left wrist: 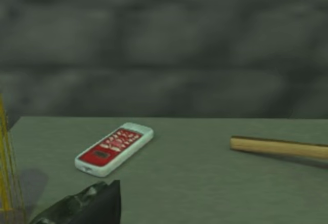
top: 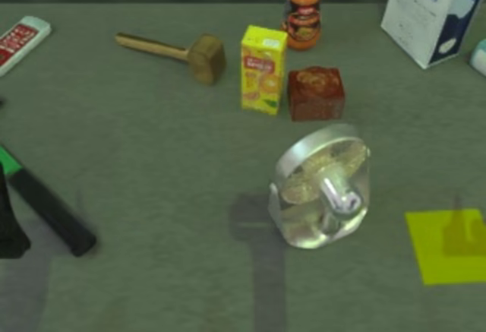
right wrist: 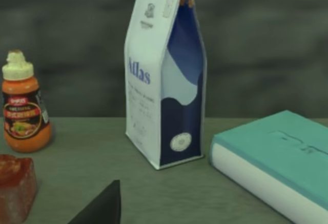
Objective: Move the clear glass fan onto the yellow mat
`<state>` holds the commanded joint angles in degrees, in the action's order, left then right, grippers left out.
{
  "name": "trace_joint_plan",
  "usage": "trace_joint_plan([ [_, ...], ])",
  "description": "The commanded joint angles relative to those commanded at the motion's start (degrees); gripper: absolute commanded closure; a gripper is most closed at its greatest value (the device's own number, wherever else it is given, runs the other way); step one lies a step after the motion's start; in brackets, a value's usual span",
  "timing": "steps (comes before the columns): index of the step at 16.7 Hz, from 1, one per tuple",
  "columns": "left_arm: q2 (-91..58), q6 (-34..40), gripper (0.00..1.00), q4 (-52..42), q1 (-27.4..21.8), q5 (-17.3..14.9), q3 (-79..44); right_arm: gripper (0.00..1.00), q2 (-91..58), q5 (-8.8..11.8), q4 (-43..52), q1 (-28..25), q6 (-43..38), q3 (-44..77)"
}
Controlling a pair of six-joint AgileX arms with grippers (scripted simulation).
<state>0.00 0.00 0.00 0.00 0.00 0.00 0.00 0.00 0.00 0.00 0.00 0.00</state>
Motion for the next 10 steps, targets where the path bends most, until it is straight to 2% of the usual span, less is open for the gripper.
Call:
trace_joint_plan([
  [5,0.0,0.0,0.0,0.0,0.0,0.0,0.0,0.0,-3.47,0.07,3.14,-1.32,2.88,3.49],
  [10,0.0,0.0,0.0,0.0,0.0,0.0,0.0,0.0,-21.13,0.06,16.82,-6.8,15.62,21.22],
])
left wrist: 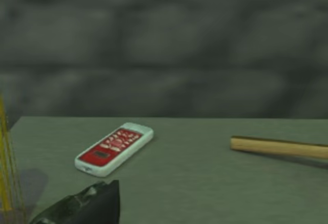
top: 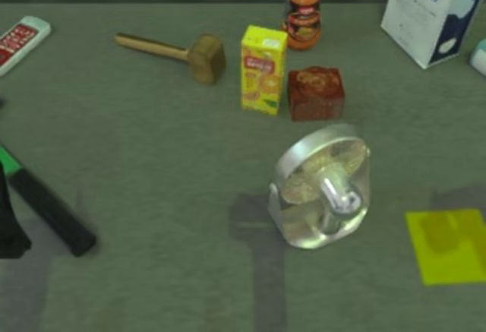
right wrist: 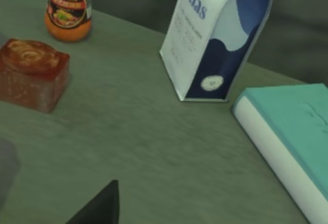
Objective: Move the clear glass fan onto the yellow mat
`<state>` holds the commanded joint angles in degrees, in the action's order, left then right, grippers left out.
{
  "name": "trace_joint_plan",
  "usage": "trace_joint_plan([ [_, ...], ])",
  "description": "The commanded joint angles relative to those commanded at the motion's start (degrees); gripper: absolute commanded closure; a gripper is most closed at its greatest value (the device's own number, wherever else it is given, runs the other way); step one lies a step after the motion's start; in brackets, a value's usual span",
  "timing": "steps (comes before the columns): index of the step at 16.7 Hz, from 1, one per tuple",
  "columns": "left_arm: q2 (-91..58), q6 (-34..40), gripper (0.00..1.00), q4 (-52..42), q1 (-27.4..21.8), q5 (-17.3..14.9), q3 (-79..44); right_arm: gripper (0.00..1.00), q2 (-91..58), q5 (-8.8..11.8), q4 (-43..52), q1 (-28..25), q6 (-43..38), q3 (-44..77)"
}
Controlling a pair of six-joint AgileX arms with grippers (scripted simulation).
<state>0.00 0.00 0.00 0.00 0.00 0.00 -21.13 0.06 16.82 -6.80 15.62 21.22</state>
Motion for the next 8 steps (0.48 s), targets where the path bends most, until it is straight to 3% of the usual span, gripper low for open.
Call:
trace_joint_plan([
  [8,0.0,0.0,0.0,0.0,0.0,0.0,0.0,0.0,-49.35,0.01,33.07,-12.68,29.66,45.99],
])
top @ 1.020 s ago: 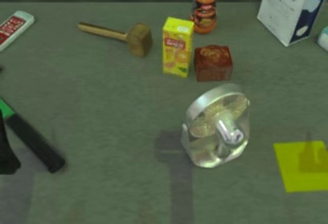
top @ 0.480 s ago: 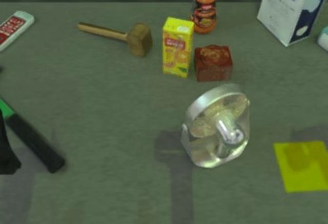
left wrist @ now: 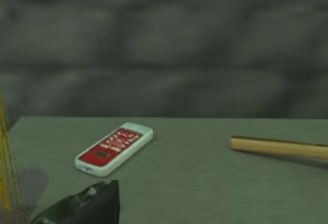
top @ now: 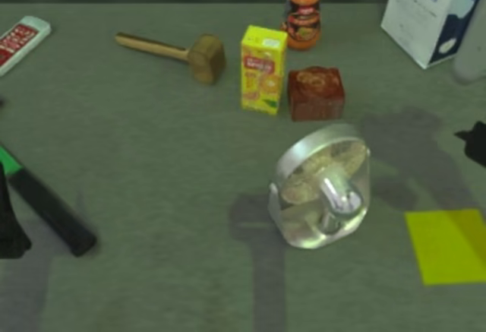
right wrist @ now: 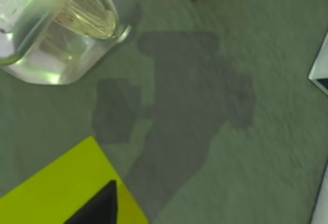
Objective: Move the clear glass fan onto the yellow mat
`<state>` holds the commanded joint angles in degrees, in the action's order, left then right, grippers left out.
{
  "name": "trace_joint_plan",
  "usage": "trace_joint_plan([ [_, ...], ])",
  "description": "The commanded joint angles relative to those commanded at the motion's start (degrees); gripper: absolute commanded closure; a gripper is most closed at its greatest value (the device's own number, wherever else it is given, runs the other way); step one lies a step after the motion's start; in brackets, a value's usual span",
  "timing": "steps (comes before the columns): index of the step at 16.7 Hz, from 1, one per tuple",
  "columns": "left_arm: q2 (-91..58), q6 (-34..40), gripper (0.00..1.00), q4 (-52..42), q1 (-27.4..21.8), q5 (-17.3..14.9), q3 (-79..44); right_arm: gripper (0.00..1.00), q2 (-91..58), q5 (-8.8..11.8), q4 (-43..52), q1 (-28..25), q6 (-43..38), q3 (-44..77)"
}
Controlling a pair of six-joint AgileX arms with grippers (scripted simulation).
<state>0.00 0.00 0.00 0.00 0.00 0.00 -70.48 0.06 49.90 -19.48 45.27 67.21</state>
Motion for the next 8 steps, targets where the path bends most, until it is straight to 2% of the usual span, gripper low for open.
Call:
trace_joint_plan([
  [4,0.0,0.0,0.0,0.0,0.0,0.0,0.0,0.0,-23.86,0.06,16.04,-6.09,14.27,22.13],
  [8,0.0,0.0,0.0,0.0,0.0,0.0,0.0,0.0,-40.88,0.05,28.42,-11.12,25.98,39.61],
])
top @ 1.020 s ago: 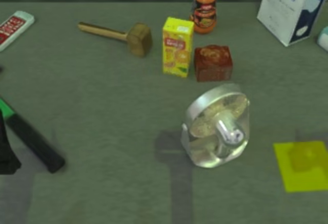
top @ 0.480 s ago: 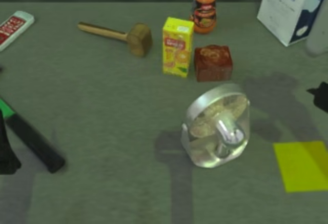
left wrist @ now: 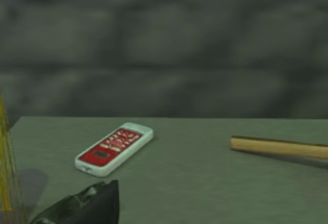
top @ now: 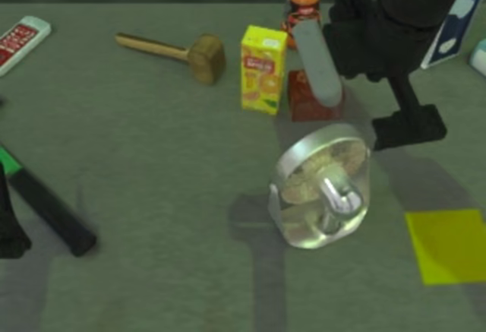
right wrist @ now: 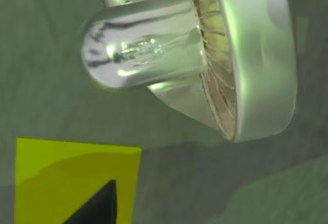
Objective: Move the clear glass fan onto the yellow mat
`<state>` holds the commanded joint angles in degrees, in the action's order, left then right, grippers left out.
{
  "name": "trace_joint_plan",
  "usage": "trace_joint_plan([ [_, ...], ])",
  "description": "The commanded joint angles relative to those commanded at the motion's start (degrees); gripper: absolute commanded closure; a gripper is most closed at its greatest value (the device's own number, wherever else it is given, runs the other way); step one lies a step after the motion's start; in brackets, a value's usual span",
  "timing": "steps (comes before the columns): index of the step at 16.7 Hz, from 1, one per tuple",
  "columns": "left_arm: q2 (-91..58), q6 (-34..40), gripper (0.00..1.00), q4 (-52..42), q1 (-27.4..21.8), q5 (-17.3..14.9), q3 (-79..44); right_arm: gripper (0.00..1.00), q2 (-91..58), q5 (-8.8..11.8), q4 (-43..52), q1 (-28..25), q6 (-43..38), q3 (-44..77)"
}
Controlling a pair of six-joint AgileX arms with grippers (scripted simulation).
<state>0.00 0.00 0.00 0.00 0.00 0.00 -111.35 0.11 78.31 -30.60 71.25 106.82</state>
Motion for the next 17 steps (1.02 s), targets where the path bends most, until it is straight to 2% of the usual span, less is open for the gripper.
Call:
trace_joint_plan([
  [3,0.0,0.0,0.0,0.0,0.0,0.0,0.0,0.0,-8.3,-0.1,5.88,-2.64,6.09,9.59],
  [6,0.0,0.0,0.0,0.0,0.0,0.0,0.0,0.0,-12.6,-0.2,8.59,-3.96,9.13,14.2],
  [12,0.0,0.0,0.0,0.0,0.0,0.0,0.0,0.0,-12.81,-0.19,8.47,-3.81,9.32,14.22],
  [17,0.0,0.0,0.0,0.0,0.0,0.0,0.0,0.0,-12.13,-0.2,1.53,-4.08,9.31,6.45],
])
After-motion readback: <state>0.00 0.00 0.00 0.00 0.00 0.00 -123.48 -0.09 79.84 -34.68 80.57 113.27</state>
